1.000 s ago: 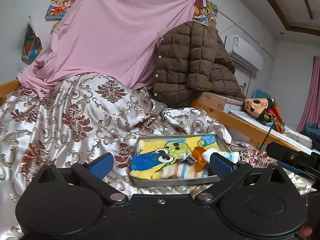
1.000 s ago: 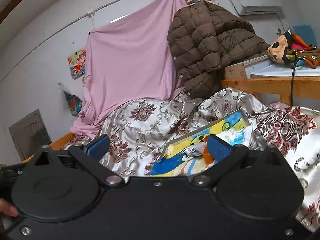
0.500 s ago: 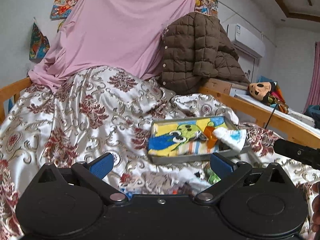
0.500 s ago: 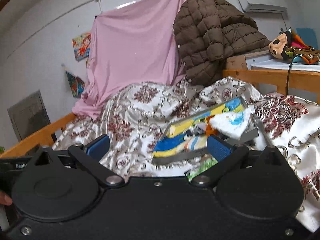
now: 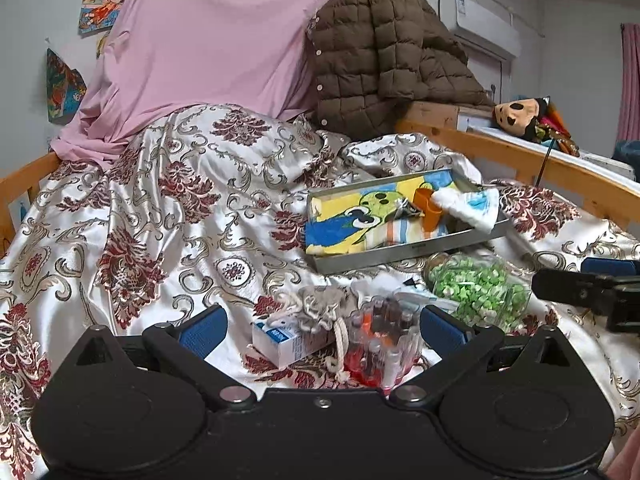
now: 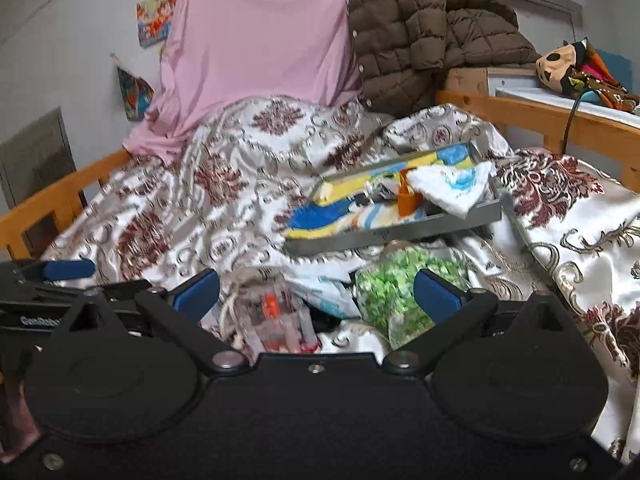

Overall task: Organize soft objects
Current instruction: 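Move the left tool to the grey drawstring pouch while the right tool approaches the blue-white packet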

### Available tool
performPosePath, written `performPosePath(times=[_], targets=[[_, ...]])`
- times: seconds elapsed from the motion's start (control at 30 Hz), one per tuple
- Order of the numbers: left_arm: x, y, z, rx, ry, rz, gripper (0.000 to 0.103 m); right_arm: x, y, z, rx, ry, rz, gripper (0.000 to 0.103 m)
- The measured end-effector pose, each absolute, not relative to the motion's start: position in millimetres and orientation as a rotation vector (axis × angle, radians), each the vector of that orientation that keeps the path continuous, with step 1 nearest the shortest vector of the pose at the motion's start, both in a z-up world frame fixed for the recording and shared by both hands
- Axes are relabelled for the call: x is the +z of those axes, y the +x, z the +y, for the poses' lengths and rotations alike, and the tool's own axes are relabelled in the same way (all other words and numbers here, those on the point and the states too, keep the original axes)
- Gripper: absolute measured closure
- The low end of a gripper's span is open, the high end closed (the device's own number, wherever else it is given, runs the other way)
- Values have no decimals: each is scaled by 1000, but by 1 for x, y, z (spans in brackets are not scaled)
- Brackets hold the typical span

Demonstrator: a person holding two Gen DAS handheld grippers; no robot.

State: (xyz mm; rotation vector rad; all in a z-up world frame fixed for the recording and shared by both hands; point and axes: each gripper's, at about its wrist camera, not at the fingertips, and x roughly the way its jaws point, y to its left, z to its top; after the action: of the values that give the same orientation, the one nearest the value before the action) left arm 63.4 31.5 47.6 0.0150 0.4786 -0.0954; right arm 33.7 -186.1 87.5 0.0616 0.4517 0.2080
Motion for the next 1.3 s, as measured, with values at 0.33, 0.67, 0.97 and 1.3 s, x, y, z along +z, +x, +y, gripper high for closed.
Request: performPosePath(times=[0.33,0.67,0.97,1.3], targets=[[41,68,31,-56,35,522,1,68,58,-180,165,20,560,1],[36,72,26,-47,73,557,1,61,67,-181,161,-7,604,1],[26,86,26,11,90,653,1,51,81,-184,169,-24,662,1],[13,109,32,46,70,781,1,34,113,-174,202,-98,746,1]])
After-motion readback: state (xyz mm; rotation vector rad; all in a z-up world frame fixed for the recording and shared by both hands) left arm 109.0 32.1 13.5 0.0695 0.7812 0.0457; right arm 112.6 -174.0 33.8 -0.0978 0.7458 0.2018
